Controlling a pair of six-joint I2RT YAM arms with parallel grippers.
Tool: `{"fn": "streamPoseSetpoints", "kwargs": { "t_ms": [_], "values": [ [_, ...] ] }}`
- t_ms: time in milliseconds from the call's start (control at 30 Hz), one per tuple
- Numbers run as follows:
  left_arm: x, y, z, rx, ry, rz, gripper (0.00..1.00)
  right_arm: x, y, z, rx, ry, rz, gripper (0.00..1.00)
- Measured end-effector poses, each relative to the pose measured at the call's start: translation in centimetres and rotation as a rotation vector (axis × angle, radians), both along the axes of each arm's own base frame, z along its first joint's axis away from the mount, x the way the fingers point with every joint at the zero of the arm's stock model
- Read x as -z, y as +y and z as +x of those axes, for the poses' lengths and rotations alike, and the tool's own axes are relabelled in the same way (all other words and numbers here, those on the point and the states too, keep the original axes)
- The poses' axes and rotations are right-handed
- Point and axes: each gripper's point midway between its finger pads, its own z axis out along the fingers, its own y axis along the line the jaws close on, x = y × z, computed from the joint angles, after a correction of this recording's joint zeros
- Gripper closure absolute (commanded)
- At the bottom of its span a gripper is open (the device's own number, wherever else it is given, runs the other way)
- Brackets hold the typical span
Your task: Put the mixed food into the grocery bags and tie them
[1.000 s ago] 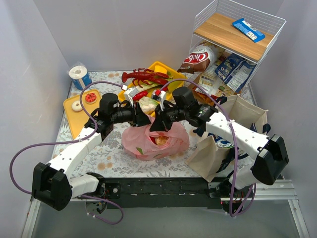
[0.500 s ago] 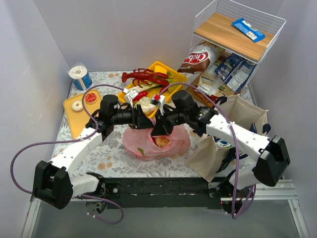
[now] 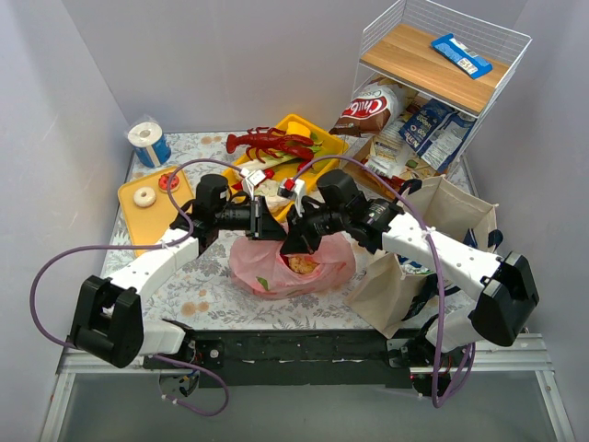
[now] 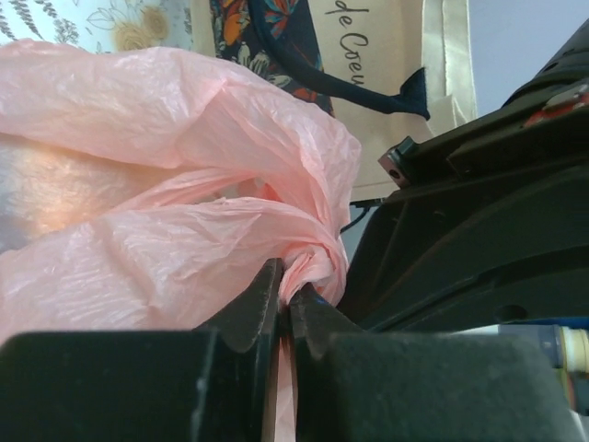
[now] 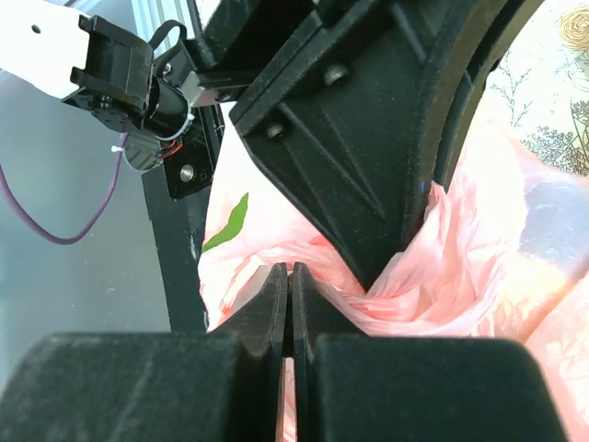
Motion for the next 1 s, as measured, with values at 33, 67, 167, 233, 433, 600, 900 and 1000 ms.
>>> {"fn": "streamPoseSetpoints", "kwargs": {
  "t_ms": [33,67,167,233,433,600,900,1000],
  "values": [
    [-0.1,0.0,-0.1,0.005,-0.004,-0.005,1.0,0.0,0.0,0.0,0.0,-0.001,-0.001,0.99],
    [-0.3,0.0,-0.1,0.007,-0.01,-0.01,1.0,0.0,0.0,0.0,0.001,-0.003,-0.002,0.99],
    [-0.5,0.1,-0.1,-0.002,-0.038,-0.015,1.0,0.3,-0.2,0.0,0.006,0.0,-0.015,0.83],
    [-0.7,0.3,-0.3,-0.017,-0.067,-0.014,1.0,0.6,-0.5,-0.2,0.009,0.013,-0.034,0.56],
    [-2.3,0.9,-0.6,-0.03,-0.218,-0.026,1.0,-1.2,-1.0,-0.6,0.014,0.048,-0.056,0.27],
    [-2.2,1.1,-0.8,-0.009,-0.285,-0.009,1.0,-6.9,-2.0,1.6,0.059,0.044,0.075,0.25],
    [-1.7,1.3,-0.8,0.005,-0.324,0.02,1.0,-8.8,-5.1,6.0,0.137,0.044,0.167,0.54],
    [-1.8,1.4,-0.8,0.005,-0.334,0.023,1.0,-7.2,-4.8,5.8,0.105,0.075,0.153,0.72]
  ]
}}
